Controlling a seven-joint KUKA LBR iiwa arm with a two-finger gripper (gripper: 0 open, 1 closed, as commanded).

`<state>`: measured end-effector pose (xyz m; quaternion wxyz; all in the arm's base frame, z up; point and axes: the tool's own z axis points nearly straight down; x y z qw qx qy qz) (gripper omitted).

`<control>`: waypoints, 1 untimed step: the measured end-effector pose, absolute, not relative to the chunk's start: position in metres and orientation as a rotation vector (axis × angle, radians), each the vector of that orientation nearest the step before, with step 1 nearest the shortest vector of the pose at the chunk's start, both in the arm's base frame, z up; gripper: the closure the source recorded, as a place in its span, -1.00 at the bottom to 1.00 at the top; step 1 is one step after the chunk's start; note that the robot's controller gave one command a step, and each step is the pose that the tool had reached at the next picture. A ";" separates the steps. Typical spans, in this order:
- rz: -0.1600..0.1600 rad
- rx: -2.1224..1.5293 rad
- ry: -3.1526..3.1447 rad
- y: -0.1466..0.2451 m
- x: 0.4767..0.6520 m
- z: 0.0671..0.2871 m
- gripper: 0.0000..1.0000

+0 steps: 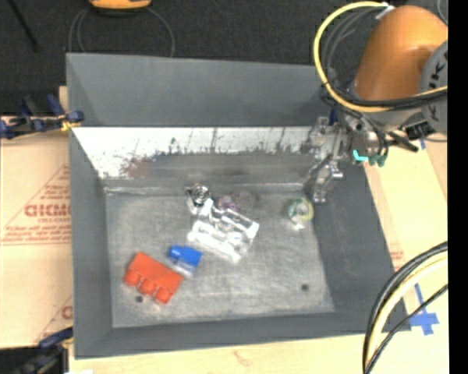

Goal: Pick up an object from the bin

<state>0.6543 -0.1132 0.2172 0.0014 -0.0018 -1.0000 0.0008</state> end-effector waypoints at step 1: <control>0.000 0.599 -3.084 -0.049 0.644 0.116 -1.00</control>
Offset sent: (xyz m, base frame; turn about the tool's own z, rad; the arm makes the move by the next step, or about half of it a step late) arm -0.0108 0.0653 -0.1010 -0.3889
